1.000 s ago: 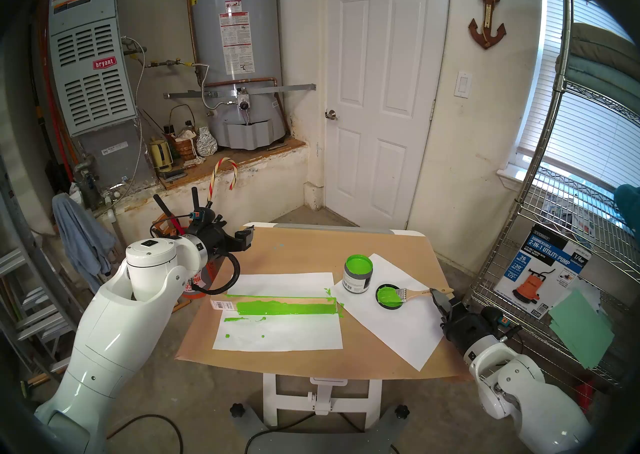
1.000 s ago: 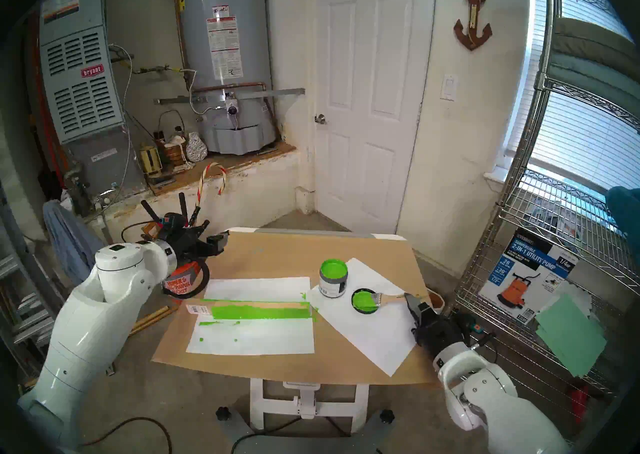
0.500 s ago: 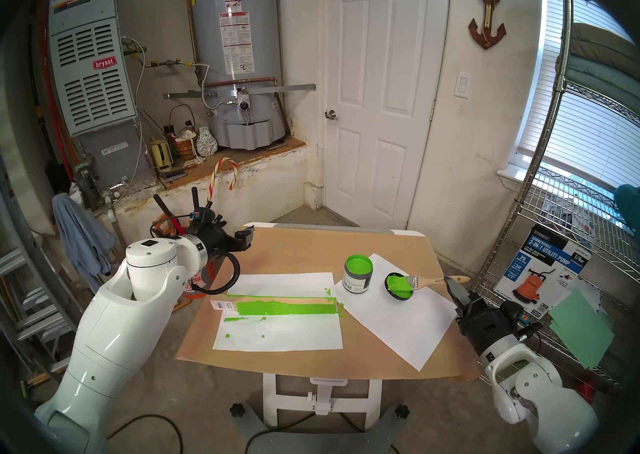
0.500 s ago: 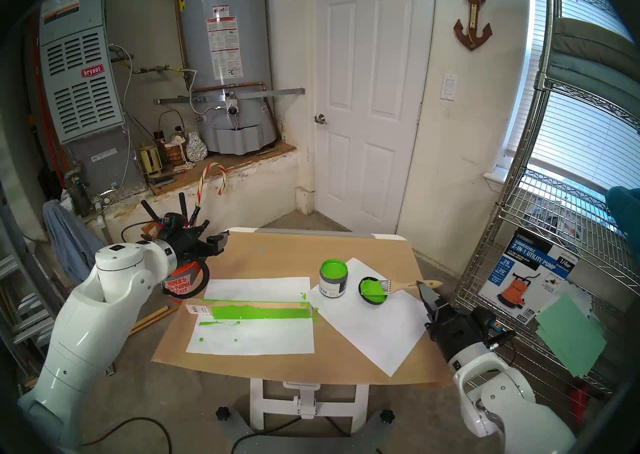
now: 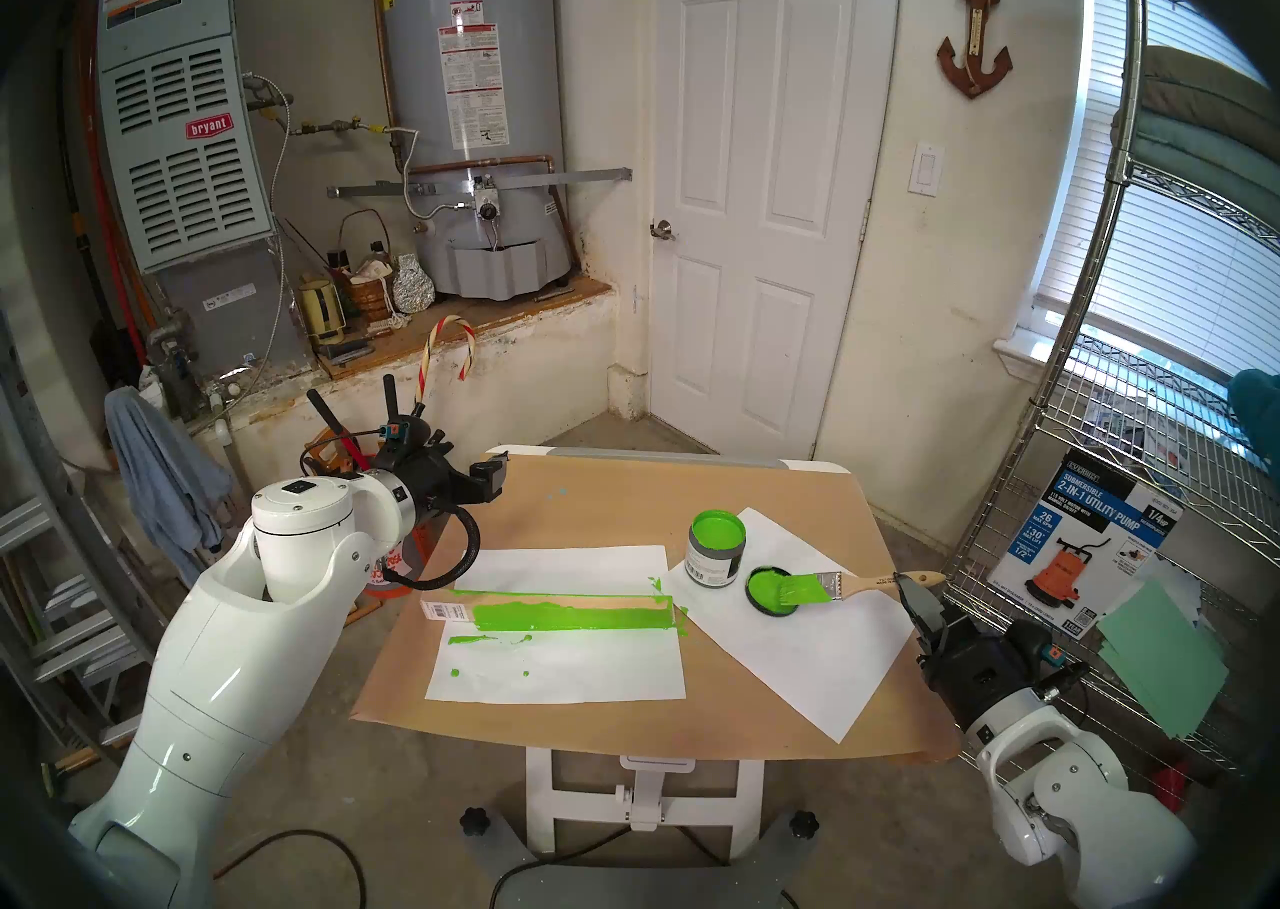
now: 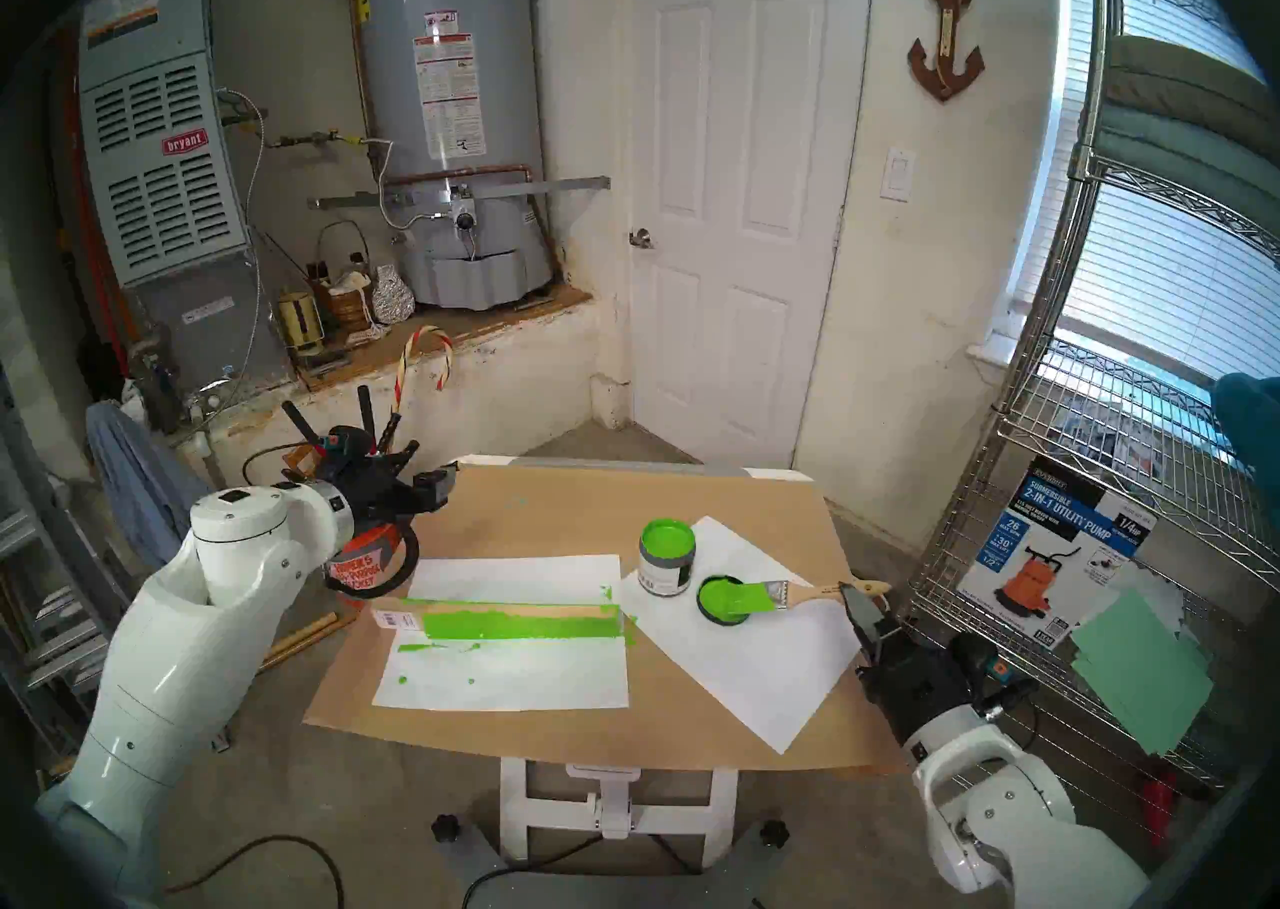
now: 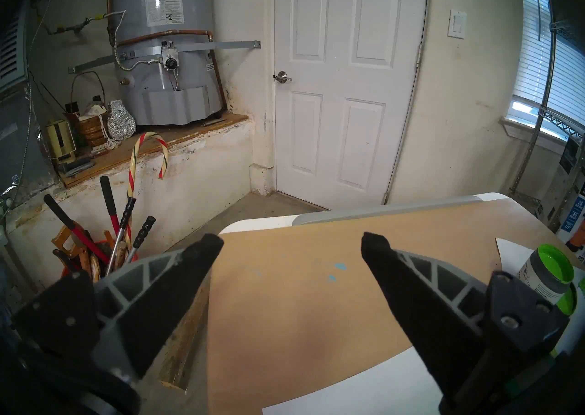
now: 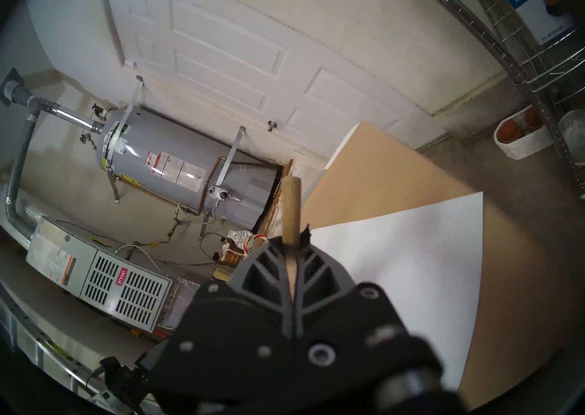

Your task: Pick up brush, dip the brush into paint, and paint the wood

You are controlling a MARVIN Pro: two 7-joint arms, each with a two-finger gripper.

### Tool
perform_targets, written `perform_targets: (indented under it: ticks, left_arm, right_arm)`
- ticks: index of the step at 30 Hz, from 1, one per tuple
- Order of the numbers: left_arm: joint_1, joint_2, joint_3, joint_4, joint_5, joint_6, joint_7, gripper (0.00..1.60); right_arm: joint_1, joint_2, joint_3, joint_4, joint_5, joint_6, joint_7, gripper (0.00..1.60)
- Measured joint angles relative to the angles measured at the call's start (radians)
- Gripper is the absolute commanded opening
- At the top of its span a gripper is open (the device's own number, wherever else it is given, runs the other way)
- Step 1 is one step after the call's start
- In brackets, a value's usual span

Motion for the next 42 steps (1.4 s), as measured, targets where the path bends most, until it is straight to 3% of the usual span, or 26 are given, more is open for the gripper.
perform_targets:
  ticks: [19, 26, 33, 42]
  left_arm:
    - [0.0, 0.0, 0.0, 0.0, 0.0, 0.0, 0.0, 1.6]
    - [0.0, 0.0, 0.001, 0.001, 0.0, 0.0, 0.0, 1.6]
    - [0.0, 0.0, 0.001, 0.002, 0.0, 0.0, 0.0, 1.6]
    - [0.0, 0.0, 0.001, 0.002, 0.0, 0.0, 0.0, 1.6]
  right_arm:
    - [-0.008, -0.023, 0.026, -0.006, 0.02, -0.003, 0.026, 0.0]
    - [-0.02, -0.023, 0.122, -0.083, 0.013, -0.042, 0.074, 0.0]
    - [0.016, 0.029, 0.243, -0.174, -0.056, -0.049, 0.102, 0.0]
    - [0.044, 0.129, 0.341, -0.29, -0.167, 0.055, 0.086, 0.0]
